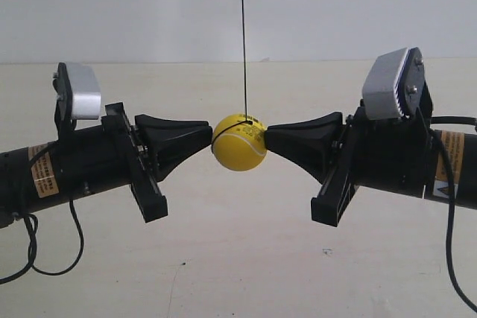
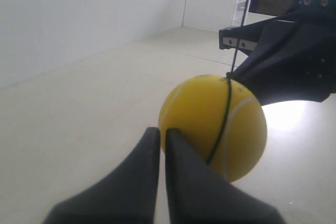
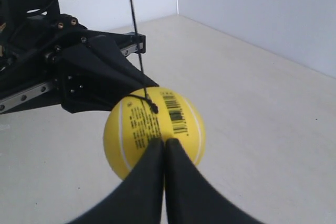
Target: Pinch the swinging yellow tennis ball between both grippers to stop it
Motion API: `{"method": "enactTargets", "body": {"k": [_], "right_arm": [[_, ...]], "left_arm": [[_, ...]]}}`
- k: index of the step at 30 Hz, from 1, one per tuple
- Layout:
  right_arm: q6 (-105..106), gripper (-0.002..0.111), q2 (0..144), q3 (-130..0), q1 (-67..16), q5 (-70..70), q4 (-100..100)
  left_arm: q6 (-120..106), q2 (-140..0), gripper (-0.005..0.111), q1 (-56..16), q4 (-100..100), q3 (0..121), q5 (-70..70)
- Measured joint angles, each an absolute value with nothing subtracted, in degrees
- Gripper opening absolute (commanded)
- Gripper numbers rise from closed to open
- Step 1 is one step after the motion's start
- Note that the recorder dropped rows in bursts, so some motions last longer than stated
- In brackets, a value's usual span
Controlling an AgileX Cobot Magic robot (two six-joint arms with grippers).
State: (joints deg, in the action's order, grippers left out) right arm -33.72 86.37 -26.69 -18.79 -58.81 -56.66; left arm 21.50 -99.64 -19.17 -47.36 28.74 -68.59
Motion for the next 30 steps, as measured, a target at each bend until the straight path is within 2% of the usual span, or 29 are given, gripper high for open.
{"method": "enactTargets", "body": {"k": [13,21,30], "right_arm": [[-31.54,0.0,86.37,-26.69,-18.79,-50.6,-51.9],[-30.63,0.0,86.37,-26.69,-18.79,-49.73,-50.3],[-30.63,0.0,86.37,-26.55,-18.79,-49.59,-50.05]], "left_arm": [[21.73,-99.25,0.005,-17.84,-47.29,28.39,-67.79],[21.72,-92.69,0.005,-13.09,-44.82,24.21,-67.36],[21.72,-86.25,0.005,-12.62,-39.25,20.18,-65.61]]}}
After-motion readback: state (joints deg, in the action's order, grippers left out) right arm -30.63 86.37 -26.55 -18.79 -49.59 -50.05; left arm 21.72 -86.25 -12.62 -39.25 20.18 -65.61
